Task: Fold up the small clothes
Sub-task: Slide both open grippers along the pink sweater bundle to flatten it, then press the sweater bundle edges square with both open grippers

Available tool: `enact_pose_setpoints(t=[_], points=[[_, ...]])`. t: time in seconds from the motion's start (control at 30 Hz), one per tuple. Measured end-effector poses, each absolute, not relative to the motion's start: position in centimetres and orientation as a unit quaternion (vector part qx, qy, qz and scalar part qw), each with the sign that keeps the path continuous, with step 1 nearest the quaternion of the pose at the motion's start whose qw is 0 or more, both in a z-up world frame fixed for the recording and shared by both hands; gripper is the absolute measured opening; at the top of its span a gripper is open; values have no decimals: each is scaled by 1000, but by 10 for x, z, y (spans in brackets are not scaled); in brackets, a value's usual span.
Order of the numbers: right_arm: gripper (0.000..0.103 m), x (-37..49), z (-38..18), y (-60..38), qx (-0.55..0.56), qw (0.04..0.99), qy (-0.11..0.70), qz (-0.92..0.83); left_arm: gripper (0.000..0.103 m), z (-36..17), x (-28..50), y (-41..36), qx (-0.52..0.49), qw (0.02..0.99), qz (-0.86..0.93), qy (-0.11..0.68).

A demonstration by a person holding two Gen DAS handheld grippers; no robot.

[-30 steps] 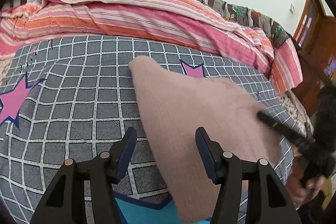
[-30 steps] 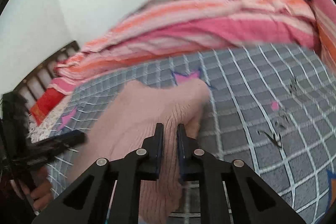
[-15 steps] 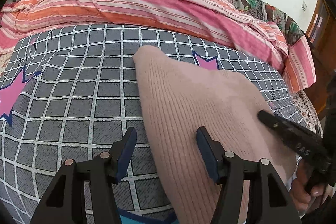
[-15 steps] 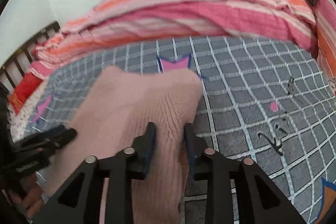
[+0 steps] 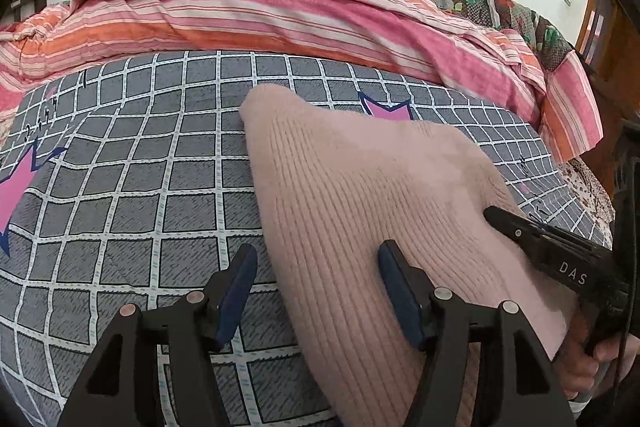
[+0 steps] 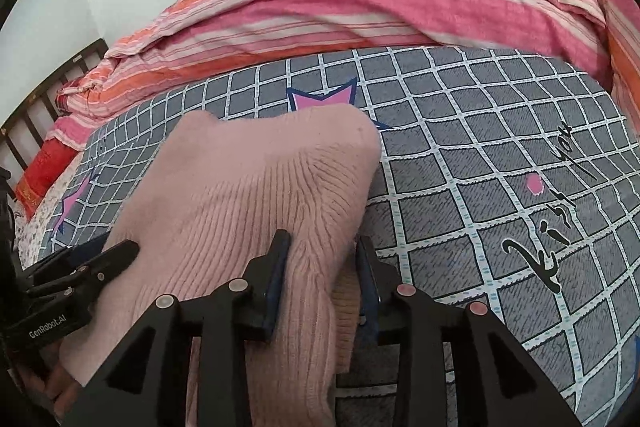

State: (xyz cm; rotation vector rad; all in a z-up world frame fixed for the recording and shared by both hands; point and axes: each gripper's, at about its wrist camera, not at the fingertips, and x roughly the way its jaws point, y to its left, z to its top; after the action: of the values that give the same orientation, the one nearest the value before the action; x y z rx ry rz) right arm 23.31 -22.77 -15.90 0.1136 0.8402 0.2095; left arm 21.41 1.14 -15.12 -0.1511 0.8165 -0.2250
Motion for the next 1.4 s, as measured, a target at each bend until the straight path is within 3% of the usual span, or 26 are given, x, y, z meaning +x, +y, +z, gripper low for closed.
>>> enact_pose_setpoints(t=[0.3,0.67,0.7,0.8,1.0,1.4], points=[[30,237,-158,-227,50,904,412,101,63,-153,207,22,-126,890,-149,412],[31,235,-157,-226,50,904,413,102,65,-160,167,16,-90,886,-186,416],[32,234,-155,-225,45,904,412,100,65,-158,168,18,-97,883,-188,419],[52,232,-147,-222,6,911,406,76,64,-139,171,25,-102,892,-193,396],[52,238,-130,-226,10,913,398,92,64,-128,202,30,-88,903,-149,393],[55,246,-163,-232,38,907,405,106,71,-152,218,10,-35,916,-126,380]])
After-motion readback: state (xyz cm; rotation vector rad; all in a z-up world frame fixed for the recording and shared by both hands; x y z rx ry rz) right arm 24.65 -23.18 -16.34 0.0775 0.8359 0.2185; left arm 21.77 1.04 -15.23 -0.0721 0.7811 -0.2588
